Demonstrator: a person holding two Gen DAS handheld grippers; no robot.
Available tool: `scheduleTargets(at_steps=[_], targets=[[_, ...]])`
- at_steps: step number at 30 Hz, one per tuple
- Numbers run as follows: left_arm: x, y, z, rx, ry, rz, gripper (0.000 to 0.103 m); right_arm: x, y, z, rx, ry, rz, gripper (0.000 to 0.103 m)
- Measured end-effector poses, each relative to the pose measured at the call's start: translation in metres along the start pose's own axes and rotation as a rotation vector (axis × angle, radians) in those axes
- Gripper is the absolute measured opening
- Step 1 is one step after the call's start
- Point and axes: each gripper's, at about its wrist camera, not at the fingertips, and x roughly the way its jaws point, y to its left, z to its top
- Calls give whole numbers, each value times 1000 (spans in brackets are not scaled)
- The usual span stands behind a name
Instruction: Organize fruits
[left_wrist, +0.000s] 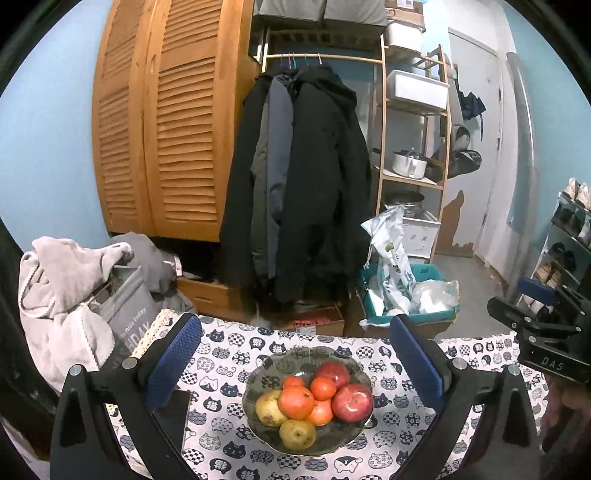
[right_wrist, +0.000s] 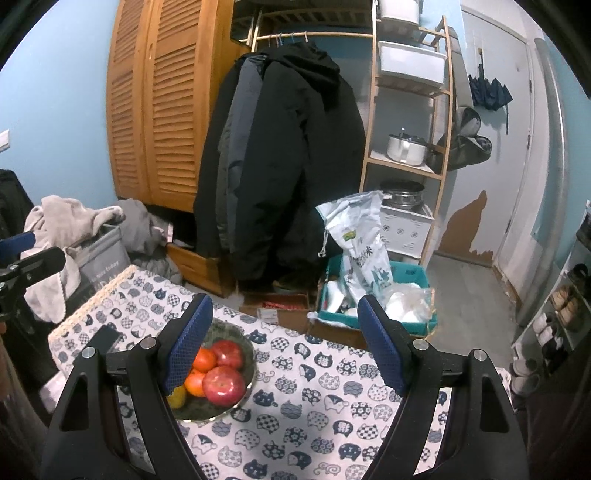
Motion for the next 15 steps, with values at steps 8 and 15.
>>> scheduleTargets(at_steps=[8, 15], targets=[[0, -1, 0, -7, 4, 0, 102, 0, 0, 0, 1, -2, -5, 80], [-1, 0, 0, -9, 8, 4, 102, 0, 0, 0, -1, -1, -3, 80]])
